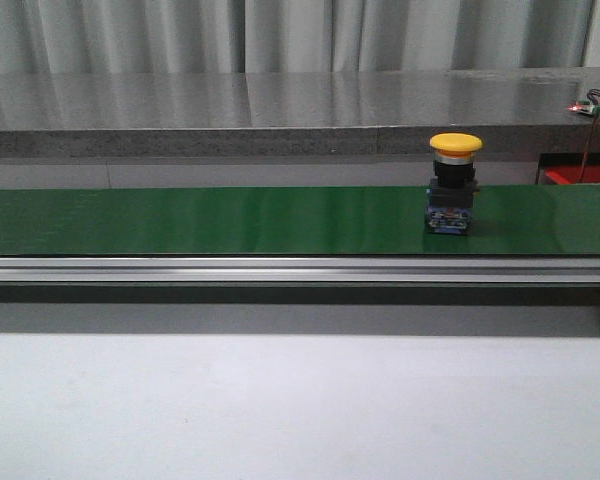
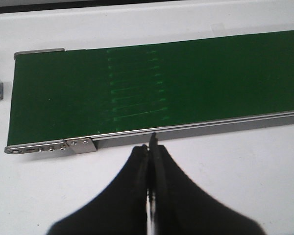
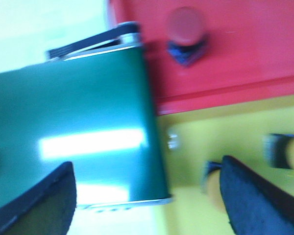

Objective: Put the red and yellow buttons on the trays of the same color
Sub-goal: 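Move the right gripper onto the second yellow button on the belt, grasp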

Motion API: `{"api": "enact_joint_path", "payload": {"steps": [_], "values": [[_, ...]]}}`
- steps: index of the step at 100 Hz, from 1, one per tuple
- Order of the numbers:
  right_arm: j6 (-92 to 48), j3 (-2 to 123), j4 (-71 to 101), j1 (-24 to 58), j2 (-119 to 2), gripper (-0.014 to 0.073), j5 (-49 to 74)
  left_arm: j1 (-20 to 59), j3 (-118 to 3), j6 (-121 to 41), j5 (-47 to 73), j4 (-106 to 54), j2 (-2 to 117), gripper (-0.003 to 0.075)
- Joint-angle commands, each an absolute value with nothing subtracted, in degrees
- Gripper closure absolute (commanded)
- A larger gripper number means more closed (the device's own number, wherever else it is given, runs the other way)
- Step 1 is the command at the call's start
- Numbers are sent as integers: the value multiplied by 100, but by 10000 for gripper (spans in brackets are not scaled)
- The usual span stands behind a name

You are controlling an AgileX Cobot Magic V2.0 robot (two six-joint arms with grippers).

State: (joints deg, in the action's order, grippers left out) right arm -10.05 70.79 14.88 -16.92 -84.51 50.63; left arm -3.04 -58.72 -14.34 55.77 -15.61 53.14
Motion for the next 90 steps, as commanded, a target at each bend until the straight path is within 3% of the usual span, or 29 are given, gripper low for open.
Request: {"api": "enact_joint_path", "payload": {"steps": [1, 30, 90], "values": [[-1153, 7258, 1623, -1344, -8212, 6, 4987, -253, -6014, -1380, 5248, -1716, 5248, 740], [-1153, 7280, 1623, -358, -8241, 6, 4798, -253, -6014, -1380, 5248, -1716, 5248, 740], [-1241, 8581, 1605, 537, -9241, 6, 5790, -253, -6014, -1380, 5248, -1716, 5248, 739]]}}
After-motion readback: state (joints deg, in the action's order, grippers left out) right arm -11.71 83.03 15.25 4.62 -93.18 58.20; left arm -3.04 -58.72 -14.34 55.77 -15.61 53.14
